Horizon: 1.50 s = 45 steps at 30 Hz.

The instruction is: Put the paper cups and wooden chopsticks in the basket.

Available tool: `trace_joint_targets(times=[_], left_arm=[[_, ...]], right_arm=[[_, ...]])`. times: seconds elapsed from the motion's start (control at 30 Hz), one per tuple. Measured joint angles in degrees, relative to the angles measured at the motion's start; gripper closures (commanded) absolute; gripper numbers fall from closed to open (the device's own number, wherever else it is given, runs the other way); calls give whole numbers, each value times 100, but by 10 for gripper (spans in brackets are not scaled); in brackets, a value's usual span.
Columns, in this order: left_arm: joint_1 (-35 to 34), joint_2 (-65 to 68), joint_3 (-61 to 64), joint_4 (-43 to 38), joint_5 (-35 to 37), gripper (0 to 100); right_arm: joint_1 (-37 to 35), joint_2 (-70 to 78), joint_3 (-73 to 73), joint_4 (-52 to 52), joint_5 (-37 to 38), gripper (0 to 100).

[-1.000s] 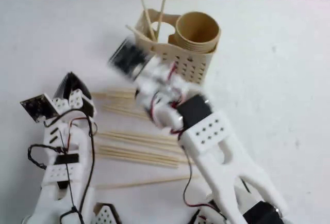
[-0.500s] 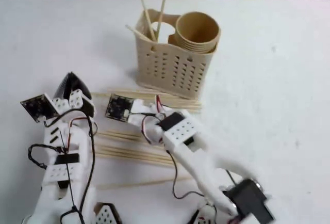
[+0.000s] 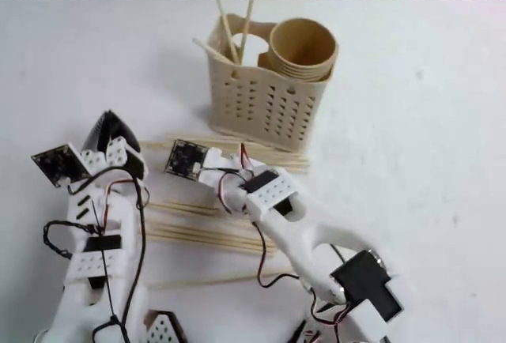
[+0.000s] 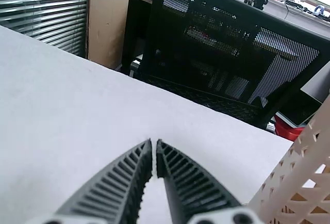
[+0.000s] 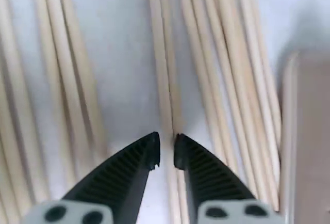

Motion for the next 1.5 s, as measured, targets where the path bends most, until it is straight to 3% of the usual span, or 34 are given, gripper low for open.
trace_joint_targets(times=[0.1, 0.4, 0.67, 0.97, 1.07, 1.2, 1.5], left_arm=[[0, 0, 0, 0, 0, 954], [0, 0, 0, 0, 0, 954], [0, 0, 0, 0, 0, 954], [0, 0, 0, 0, 0, 954], [0, 0, 105, 0, 0, 954], [0, 0, 105, 0, 0, 954], [0, 0, 105, 0, 0, 954]], right_arm=[[-18, 9, 0, 26, 0, 853], [-70, 0, -9, 290, 18, 981], [-88, -26, -132, 686, 18, 980], [-123, 440, -571, 1108, -281, 792], [-123, 686, -932, 1477, -237, 841], [-114, 782, -1099, 1609, -193, 978], [-70, 466, -1029, 1785, -193, 981]])
